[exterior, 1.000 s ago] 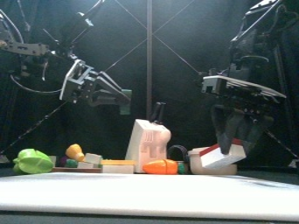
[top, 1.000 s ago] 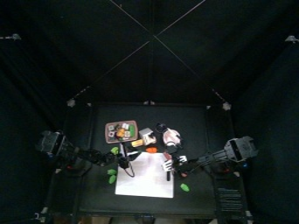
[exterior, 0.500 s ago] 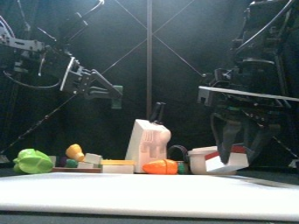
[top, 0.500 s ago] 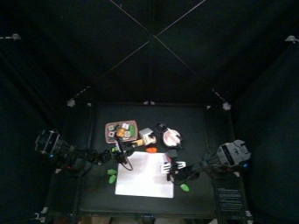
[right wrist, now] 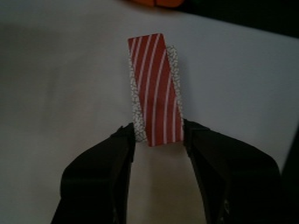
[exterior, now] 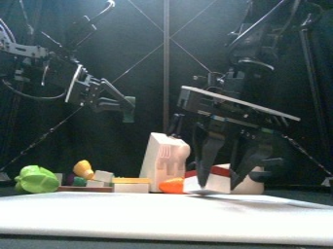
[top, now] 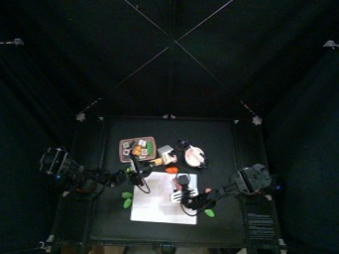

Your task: Drop salmon sushi

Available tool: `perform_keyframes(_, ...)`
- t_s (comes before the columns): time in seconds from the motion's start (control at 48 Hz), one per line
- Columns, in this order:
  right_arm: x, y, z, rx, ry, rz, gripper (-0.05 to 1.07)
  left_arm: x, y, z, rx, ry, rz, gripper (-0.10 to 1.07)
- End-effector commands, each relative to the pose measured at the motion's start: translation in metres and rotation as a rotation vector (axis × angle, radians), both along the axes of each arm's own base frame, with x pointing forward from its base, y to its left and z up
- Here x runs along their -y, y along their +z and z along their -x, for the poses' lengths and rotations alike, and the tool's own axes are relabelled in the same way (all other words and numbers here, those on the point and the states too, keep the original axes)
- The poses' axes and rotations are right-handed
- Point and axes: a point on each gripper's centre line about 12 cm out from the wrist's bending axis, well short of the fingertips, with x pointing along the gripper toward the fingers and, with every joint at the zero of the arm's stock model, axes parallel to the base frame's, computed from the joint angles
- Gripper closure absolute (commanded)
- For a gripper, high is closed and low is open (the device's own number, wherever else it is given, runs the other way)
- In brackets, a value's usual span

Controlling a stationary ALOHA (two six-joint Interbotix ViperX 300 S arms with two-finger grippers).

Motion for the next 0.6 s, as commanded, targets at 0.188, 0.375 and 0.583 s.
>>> perform_keyframes(0.188,-0.021,0.015,-0.022,0.075,0.018,-0.075,0.62,0.000,0.006,-0.001,0.026,0.003,0.001,0.27)
perform_keyframes(0.375,-0.033,0.020,-0.024,0.080,-0.022,-0.131,0.62,-0.001,0.006,0.000,0.026,0.012,0.009,0.27)
perform_keyframes(0.583,-0.049,0.024,-0.027,0.032,-0.090,-0.146,0.62,-0.002,0.006,0.000,0.025,0.028,0.021,0.27)
